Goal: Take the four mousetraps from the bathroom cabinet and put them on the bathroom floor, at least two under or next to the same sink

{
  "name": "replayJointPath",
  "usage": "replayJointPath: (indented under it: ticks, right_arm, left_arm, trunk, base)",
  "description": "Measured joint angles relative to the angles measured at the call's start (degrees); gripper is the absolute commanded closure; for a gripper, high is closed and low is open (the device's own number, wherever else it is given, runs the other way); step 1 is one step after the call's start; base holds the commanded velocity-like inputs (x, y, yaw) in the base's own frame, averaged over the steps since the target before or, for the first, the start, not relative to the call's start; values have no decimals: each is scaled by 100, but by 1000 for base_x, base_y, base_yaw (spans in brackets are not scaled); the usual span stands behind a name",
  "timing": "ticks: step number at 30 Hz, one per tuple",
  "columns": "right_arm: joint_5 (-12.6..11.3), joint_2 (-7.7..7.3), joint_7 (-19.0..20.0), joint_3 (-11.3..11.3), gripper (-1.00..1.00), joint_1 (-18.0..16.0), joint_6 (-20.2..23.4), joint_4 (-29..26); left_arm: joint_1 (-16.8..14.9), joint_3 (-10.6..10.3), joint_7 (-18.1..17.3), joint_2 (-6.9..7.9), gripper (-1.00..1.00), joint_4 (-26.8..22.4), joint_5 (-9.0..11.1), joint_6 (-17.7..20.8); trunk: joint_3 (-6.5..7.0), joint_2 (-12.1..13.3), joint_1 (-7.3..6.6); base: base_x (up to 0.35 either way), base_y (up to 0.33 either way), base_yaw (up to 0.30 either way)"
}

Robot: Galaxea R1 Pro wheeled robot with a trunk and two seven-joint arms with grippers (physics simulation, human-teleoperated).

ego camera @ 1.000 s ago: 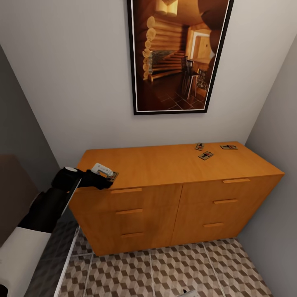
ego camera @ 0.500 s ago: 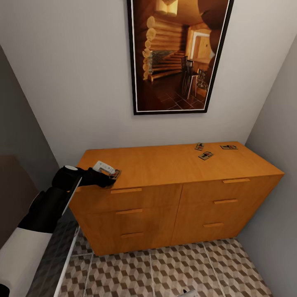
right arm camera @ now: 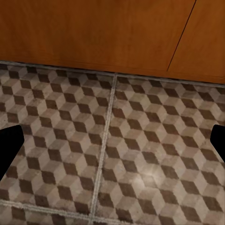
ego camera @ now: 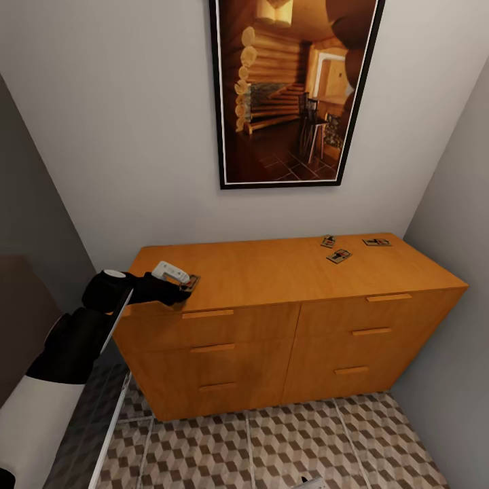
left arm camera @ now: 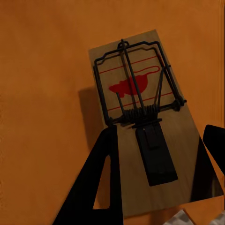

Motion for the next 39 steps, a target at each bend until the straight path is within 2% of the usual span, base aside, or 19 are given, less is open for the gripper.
replayJointPath:
  ticks: [9, 39]
  right_arm:
    - [1, -2, 0, 1, -100, 0, 0, 0]
    - [1, -2, 0, 1, -100, 0, 0, 0]
  left_arm:
    - [0, -14, 1, -1, 100, -56, -2, 1]
    - [0, -51, 1, 8, 100, 108, -3, -4]
  trunk:
    - [0, 1, 2]
    - [0, 1, 4]
  base:
    - [-97, 0, 0]
    - [-330, 0, 0]
